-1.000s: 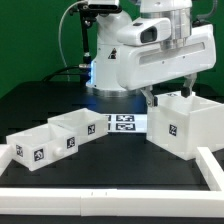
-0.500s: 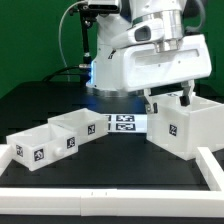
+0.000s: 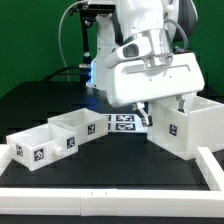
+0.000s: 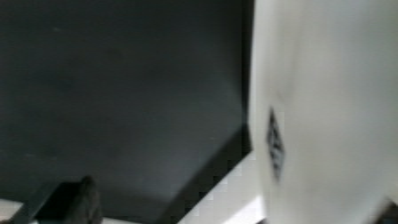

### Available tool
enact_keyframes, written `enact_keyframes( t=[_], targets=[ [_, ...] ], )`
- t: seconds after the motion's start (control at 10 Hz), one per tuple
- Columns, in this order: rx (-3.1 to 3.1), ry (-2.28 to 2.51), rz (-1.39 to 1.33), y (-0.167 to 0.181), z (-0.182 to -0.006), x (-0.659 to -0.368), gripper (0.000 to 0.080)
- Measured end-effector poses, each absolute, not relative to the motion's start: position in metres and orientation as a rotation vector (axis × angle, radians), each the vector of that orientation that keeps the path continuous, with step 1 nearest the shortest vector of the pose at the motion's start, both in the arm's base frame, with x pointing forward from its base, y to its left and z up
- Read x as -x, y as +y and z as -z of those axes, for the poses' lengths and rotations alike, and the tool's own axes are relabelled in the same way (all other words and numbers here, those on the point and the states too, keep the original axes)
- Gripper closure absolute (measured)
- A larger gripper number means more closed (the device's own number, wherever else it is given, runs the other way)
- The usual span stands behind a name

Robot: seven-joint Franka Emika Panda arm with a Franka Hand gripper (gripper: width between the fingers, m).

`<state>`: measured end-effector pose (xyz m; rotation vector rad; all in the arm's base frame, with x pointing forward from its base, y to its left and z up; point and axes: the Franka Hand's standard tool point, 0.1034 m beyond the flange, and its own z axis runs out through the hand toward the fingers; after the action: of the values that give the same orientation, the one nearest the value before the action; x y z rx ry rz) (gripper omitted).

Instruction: Assemble drawer

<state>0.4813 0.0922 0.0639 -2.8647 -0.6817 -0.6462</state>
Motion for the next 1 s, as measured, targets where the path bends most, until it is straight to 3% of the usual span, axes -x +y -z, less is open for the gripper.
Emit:
enact_keyframes(
  t=[0.7,0.9,1.0],
  targets=[
    [2.864,-0.708,0.564,0.0988,-0.0606,-0.477,0.0151],
    [2.864,-0.708,0.563,0.0988,-0.0605,-0.4769,0.0389],
    [2.864,-0.708,0.563,0.0988,-0.0604,-0.4769,0.0389]
  ],
)
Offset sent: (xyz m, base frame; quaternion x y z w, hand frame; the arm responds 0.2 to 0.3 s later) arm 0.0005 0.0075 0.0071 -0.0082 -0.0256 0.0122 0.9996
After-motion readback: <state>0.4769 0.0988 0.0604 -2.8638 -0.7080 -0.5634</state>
